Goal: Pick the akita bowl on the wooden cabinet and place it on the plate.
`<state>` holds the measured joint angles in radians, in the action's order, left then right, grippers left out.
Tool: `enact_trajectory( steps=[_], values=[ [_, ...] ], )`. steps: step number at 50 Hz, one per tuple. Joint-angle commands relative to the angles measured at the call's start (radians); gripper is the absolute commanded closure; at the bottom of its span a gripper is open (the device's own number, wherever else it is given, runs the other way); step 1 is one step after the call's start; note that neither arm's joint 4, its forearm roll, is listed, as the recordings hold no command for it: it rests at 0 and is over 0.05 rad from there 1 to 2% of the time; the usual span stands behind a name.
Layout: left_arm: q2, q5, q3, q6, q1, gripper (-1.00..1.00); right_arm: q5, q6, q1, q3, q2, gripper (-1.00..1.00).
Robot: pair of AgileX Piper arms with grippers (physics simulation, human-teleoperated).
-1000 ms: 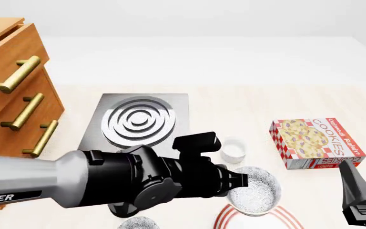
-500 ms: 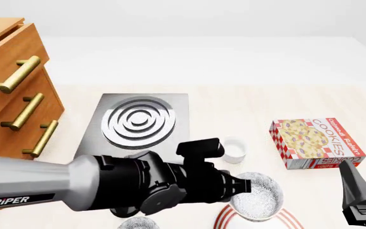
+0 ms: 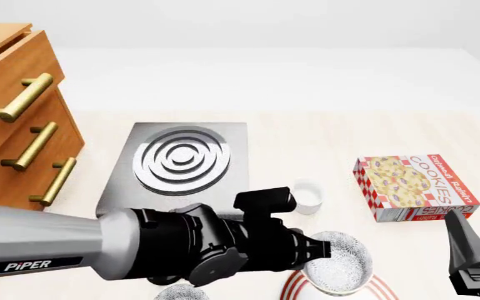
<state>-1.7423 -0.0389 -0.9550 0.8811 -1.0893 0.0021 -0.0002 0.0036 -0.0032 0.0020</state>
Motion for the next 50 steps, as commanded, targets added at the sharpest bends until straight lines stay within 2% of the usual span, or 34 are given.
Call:
enact_trajectory(
  steps=[1,50],
  values=[
    [-0.011,0.012,-0.003,0.002,-0.004,1.00,0.000,0.000,0.000,0.000,0.000,-1.00],
    [-0.073,0.065,0.008,0.040,-0.039,1.00,0.000,0.000,0.000,0.000,0.000,-1.00]
  ],
)
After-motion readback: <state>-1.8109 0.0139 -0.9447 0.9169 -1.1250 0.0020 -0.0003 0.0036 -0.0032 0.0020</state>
